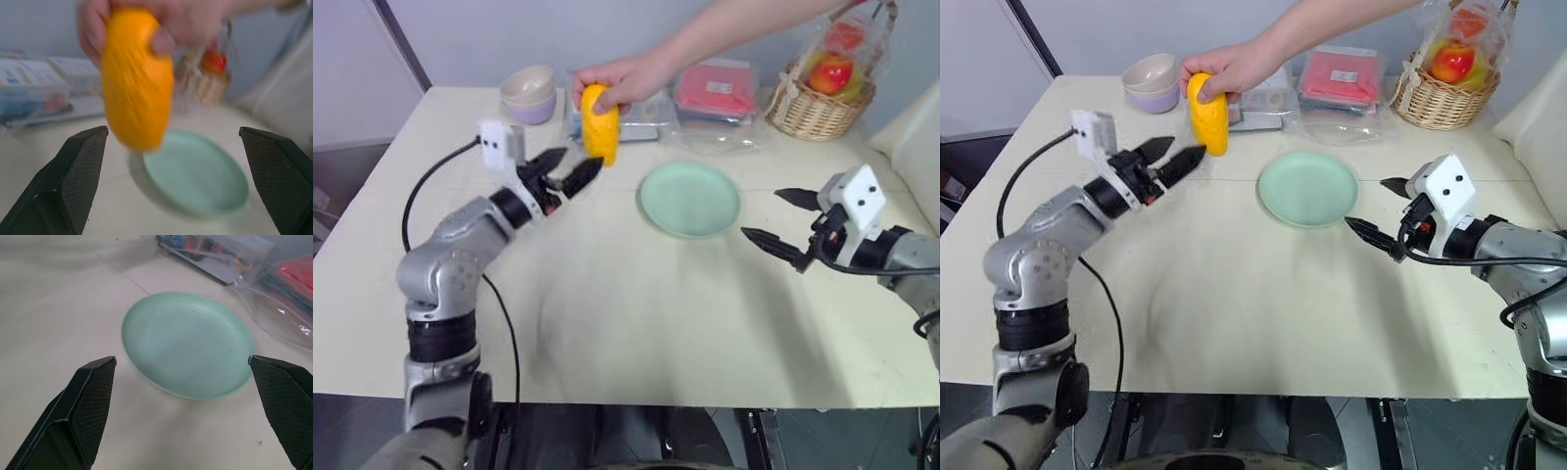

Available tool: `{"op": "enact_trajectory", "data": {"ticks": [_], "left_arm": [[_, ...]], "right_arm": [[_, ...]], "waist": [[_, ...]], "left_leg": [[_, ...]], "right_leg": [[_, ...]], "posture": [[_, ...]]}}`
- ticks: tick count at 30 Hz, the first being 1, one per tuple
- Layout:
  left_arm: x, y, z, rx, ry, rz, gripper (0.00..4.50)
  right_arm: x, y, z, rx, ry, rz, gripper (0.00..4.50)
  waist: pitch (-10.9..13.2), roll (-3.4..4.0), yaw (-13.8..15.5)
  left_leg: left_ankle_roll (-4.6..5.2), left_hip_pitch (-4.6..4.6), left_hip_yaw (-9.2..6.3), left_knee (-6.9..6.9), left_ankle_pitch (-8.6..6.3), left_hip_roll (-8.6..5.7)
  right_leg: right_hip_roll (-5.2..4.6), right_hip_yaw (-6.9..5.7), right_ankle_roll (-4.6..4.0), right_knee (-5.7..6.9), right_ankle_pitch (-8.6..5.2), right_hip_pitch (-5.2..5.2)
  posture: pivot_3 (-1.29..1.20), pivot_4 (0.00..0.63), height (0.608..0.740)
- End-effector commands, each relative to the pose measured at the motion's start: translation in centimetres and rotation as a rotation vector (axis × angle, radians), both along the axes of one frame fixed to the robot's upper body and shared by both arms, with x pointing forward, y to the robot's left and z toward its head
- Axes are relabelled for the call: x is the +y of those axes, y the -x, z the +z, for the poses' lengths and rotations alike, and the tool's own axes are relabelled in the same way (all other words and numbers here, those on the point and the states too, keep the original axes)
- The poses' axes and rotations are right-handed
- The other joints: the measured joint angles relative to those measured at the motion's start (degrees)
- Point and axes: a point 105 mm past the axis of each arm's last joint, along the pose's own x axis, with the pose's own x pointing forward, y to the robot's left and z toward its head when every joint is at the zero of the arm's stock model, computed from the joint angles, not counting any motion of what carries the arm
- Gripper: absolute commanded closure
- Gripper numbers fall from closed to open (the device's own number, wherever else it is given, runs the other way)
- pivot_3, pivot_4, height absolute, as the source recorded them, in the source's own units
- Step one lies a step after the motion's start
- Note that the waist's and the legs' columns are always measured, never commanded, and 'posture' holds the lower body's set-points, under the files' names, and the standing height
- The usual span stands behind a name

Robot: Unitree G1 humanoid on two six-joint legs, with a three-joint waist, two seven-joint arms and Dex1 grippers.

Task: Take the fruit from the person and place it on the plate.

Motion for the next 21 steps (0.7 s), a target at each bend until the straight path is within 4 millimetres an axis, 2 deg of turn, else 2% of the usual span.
{"op": "enact_trajectory", "data": {"ticks": [1, 8, 21], "left_arm": [[-0.4, -0.4, 0.7, -0.023, 0.009, 0.005, 0.00], [-1.8, -1.7, 0.6, -0.036, -0.024, -0.004, 0.00], [-2.0, -5.1, 0.8, -0.119, -0.136, 0.072, 0.00]], "right_arm": [[0.2, 0.1, 1.4, -0.066, 0.011, 0.007, 0.07], [0.3, 0.1, 1.5, -0.077, 0.009, 0.007, 0.07], [0.2, 0.4, 1.5, -0.086, 0.008, -0.012, 0.07]], "waist": [[0.00, 0.00, -0.11], [0.00, 0.00, -0.02], [0.01, -0.01, 0.02]], "left_leg": [[0.00, 0.00, 0.00, 0.00, 0.00, 0.00], [-0.01, 0.00, 0.01, 0.02, 0.01, -0.01], [-0.01, -0.01, 0.01, 0.02, 0.01, -0.03]], "right_leg": [[0.01, 0.00, 0.00, 0.00, 0.00, 0.00], [0.01, 0.01, 0.00, 0.03, 0.00, -0.01], [0.00, 0.00, 0.00, 0.03, 0.00, -0.01]], "posture": [[0.00, 0.150, 0.740], [0.00, 0.150, 0.740], [0.00, 0.150, 0.740]]}}
